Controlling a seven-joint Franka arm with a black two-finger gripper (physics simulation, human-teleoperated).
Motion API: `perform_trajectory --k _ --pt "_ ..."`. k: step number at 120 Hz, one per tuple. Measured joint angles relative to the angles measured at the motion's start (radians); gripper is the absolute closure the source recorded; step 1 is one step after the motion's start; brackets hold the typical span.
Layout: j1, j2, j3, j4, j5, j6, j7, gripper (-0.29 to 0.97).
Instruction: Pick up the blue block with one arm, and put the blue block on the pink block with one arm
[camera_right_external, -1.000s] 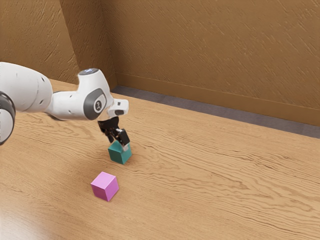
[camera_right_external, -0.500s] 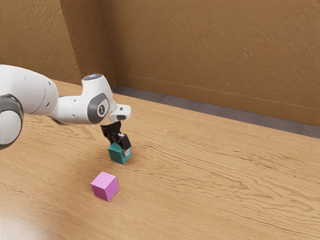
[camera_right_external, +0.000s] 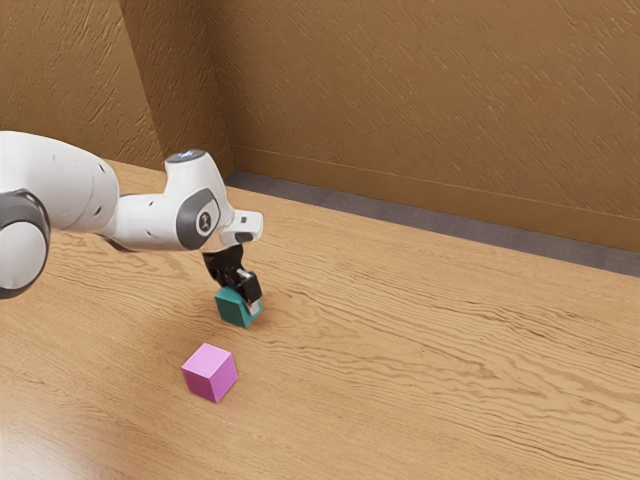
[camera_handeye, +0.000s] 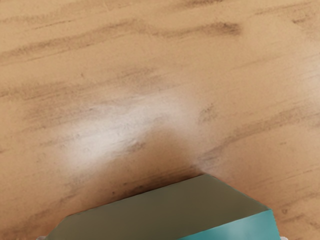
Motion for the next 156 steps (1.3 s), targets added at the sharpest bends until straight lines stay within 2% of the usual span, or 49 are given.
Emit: perform_trajectory --k 43,54,80,101,112,135,156 --pt "-0.001 -0.044 0.009 -0.010 0.000 -0.002 -0.012 0.29" --pt "-0.001 -0.117 0.011 -0.053 0.000 -0.011 -0.018 0.29" --pt "0.000 -0.329 -0.020 -0.275 0.004 -0.022 -0.102 0.29" --pt "-0.007 -0.457 -0.059 -0.433 0.091 0.001 -0.231 0.28" --pt "-0.007 -0.482 -0.060 -0.475 0.122 0.007 -0.294 0.29" --pt "0.000 -0.492 -0.062 -0.511 0.145 0.013 -0.400 0.29" --pt "0.030 -0.549 -0.091 -0.569 0.150 0.016 -0.471 0.29"
